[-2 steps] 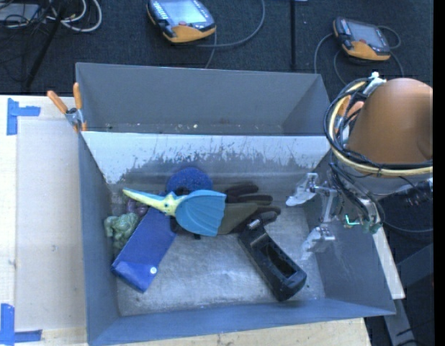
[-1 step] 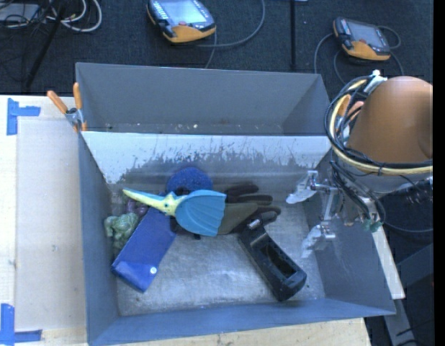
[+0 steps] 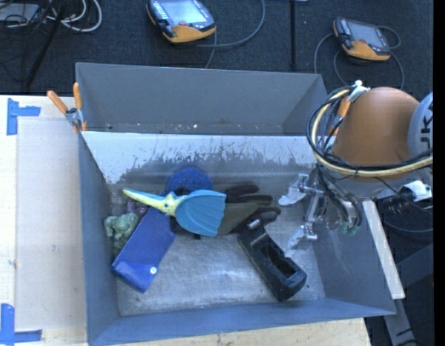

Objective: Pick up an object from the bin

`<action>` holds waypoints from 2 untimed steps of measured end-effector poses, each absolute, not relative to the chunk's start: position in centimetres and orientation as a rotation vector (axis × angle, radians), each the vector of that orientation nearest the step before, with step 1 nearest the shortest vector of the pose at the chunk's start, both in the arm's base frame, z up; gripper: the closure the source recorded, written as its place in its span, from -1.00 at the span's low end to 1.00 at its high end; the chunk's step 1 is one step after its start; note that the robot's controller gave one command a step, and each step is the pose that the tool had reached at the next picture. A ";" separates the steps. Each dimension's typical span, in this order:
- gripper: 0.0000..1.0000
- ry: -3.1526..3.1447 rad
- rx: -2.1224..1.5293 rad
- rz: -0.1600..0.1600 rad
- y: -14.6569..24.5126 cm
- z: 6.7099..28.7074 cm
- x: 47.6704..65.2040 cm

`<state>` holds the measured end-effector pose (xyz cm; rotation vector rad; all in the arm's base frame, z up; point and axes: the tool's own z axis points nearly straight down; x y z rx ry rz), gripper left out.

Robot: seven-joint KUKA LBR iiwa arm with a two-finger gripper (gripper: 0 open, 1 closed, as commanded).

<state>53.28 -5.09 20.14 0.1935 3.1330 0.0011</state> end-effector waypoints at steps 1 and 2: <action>-1.00 3.141 0.025 -0.001 -4.3 17.7 56.6; -1.00 3.126 -0.292 0.000 -4.7 16.2 58.8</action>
Offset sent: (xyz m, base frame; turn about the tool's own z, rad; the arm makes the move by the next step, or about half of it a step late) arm 0.0724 -0.0019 -0.0533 -0.1609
